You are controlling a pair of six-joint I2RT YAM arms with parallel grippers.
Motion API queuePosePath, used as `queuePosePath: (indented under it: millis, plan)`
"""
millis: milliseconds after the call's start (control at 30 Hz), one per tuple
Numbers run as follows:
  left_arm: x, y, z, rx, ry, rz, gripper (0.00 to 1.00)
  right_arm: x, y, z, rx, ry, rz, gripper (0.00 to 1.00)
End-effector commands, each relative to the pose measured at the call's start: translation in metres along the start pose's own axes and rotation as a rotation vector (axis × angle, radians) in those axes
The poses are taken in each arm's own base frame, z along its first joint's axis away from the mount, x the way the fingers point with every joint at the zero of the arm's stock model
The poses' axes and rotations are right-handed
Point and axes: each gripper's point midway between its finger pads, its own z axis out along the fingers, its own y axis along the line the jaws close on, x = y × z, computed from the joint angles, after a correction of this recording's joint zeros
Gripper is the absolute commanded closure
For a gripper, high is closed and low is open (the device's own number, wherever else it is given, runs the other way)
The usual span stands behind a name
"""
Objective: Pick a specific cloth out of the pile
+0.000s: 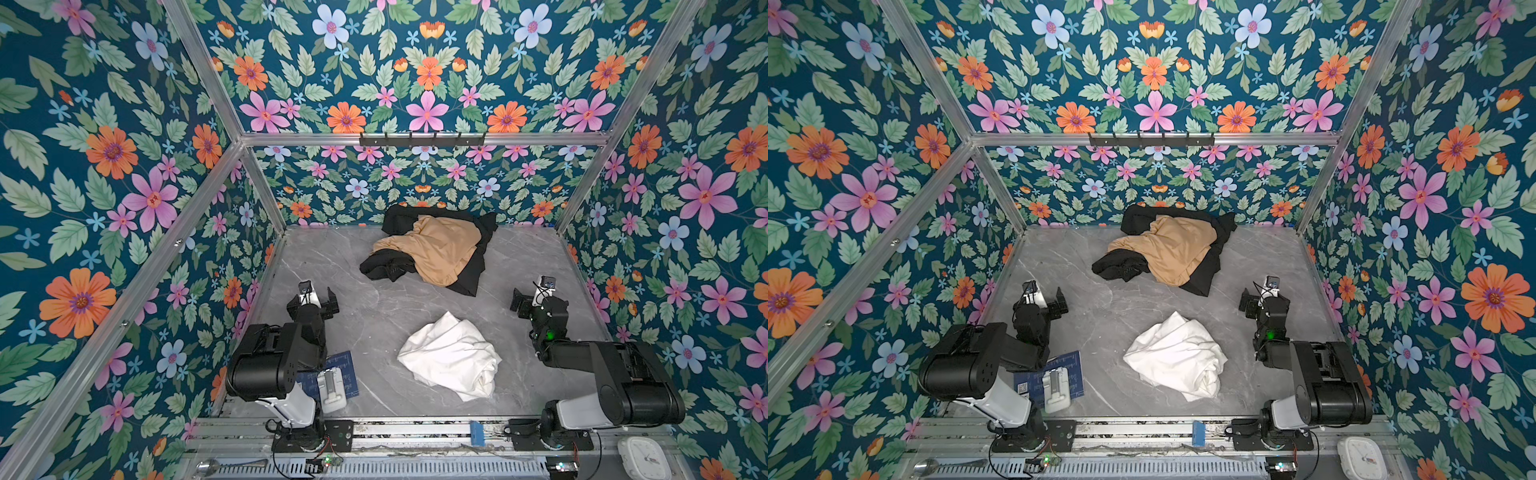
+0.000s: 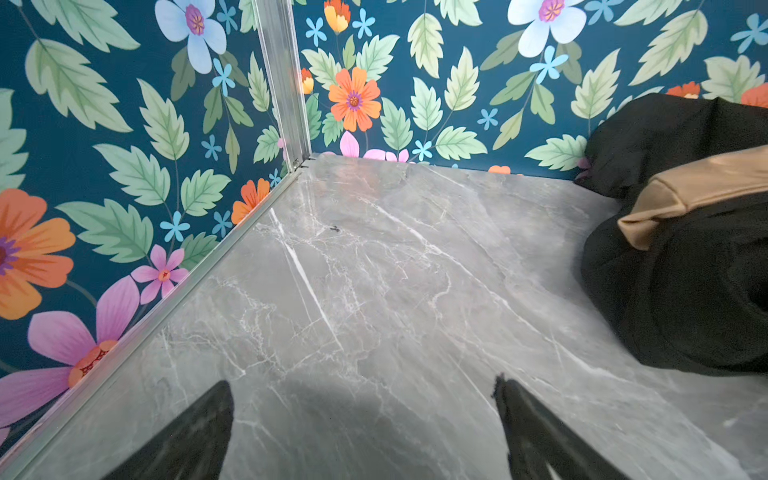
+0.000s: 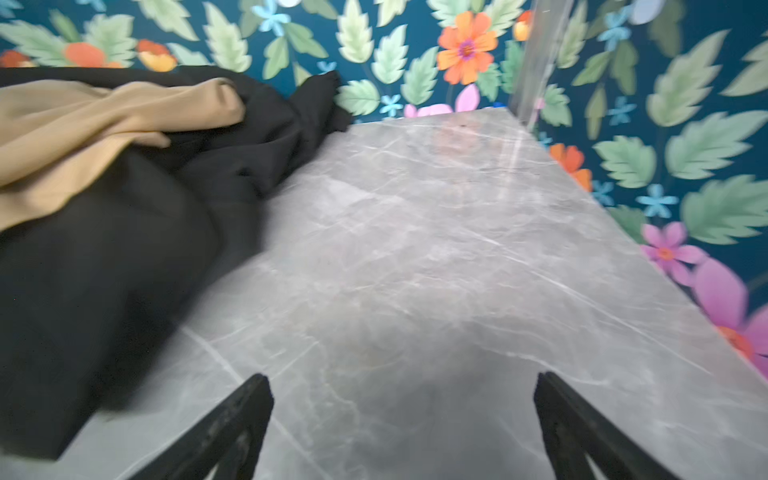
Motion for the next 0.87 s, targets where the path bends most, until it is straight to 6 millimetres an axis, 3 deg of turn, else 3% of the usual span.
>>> queuePosePath:
  millis: [0, 833]
  plan:
    - [-0.012, -0.0007, -0.0002, 0.003, -0.047, -0.001, 0.0, -0.0014, 0.0032, 0.0001, -0.022, -0.002, 0.021, 0.01]
    - [-0.0111, -0.0088, 0.0028, 0.035, -0.035, 0.025, 0.0, -0.0013, 0.005, 0.0, -0.031, 0.003, 0.012, 0.01]
